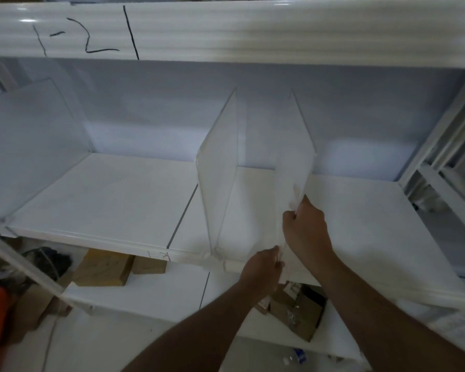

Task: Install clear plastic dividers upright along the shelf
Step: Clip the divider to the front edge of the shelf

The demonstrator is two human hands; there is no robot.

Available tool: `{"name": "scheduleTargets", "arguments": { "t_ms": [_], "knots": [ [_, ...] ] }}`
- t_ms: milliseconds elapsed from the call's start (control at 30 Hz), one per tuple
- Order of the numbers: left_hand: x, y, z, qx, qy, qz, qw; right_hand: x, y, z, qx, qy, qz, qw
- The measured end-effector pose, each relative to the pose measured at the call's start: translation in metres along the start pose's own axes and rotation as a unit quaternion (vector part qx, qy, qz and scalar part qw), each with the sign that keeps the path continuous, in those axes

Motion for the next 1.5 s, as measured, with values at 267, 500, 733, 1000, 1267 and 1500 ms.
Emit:
{"name": "scheduleTargets", "arguments": {
  "t_ms": [267, 500, 733, 1000, 1267, 1500],
  "knots": [
    [-0.003, -0.011, 0.007, -0.028, 0.071, 0.047, 0.996, -0.001, 0.003, 0.004, -0.002, 0.006, 0.009, 1.000],
    [-0.004, -0.009, 0.007, -0.070, 0.062, 0.091, 0.991, 0.007, -0.003, 0.011, -0.003, -0.015, 0.023, 1.000],
    [-0.009, 0.016, 0.009, -0.029, 0.066, 0.030, 0.997, 0.013, -0.012, 0.022, -0.012, -0.028, 0.063, 0.998],
    [-0.022, 0.034, 0.006, 0.006, 0.012, 0.006, 1.000, 0.010, -0.014, 0.018, 0.005, -0.023, 0.087, 0.996],
    [-0.020, 0.040, 0.004, 0.028, -0.012, -0.099, 0.995, 0.012, -0.007, 0.018, 0.021, -0.013, 0.079, 0.997],
    [-0.013, 0.029, 0.004, -0.001, -0.034, -0.059, 0.998, 0.023, 0.007, 0.020, 0.043, -0.012, 0.062, 0.997]
  ]
}}
Point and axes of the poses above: each hand's wrist, its own z-axis away from the middle knuckle, its own x-axis out of the palm, y = z × x, the point moved 3 cm from there along -z, towards the middle knuckle, and after that the axes turned 1 degree about -z, right-handed, at the moved point
